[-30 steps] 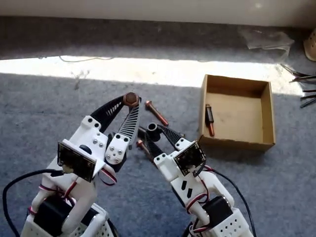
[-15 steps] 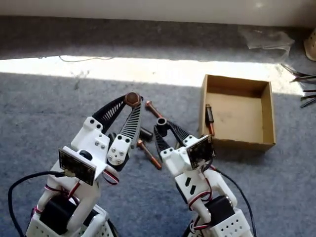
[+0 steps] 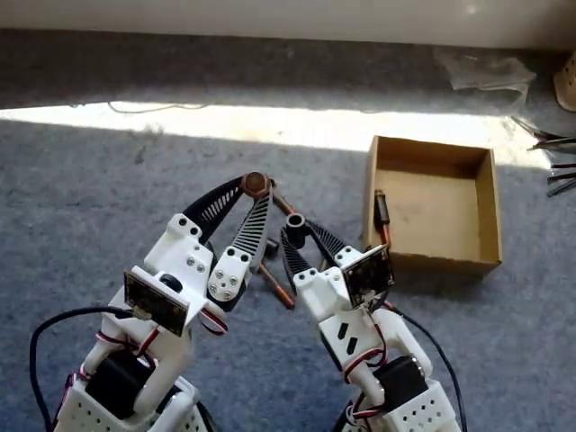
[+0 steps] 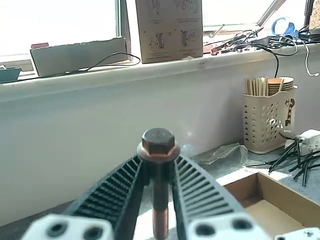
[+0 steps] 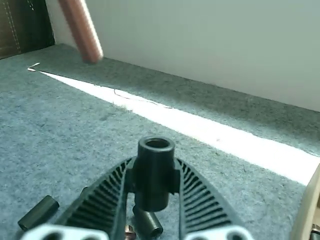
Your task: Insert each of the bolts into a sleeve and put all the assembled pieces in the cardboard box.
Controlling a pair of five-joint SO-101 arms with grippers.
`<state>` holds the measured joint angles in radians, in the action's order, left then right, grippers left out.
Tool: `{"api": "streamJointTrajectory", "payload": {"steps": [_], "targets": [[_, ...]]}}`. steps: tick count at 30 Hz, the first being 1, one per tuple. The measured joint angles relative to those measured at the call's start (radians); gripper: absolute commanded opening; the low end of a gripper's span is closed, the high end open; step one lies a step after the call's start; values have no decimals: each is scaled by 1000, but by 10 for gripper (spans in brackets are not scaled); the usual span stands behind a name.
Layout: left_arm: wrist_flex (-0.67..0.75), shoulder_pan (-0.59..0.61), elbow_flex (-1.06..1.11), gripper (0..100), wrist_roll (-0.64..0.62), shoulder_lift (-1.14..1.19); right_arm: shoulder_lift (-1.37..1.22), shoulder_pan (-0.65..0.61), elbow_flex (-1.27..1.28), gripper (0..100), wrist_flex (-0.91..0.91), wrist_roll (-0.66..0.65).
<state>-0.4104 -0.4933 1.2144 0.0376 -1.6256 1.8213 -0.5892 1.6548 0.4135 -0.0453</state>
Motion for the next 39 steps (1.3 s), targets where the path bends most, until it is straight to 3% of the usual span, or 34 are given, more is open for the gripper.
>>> {"api": "streamJointTrajectory", "payload": {"steps": [7, 29, 39], "targets": [[17, -21, 20, 14, -106, 2, 0, 0, 0, 5, 0, 0], [-37, -18, 20, 14, -117, 0, 0, -69, 0, 5, -5, -95], [-51, -18, 20, 13, -204, 0, 0, -69, 0, 5, -5, -95]]}}
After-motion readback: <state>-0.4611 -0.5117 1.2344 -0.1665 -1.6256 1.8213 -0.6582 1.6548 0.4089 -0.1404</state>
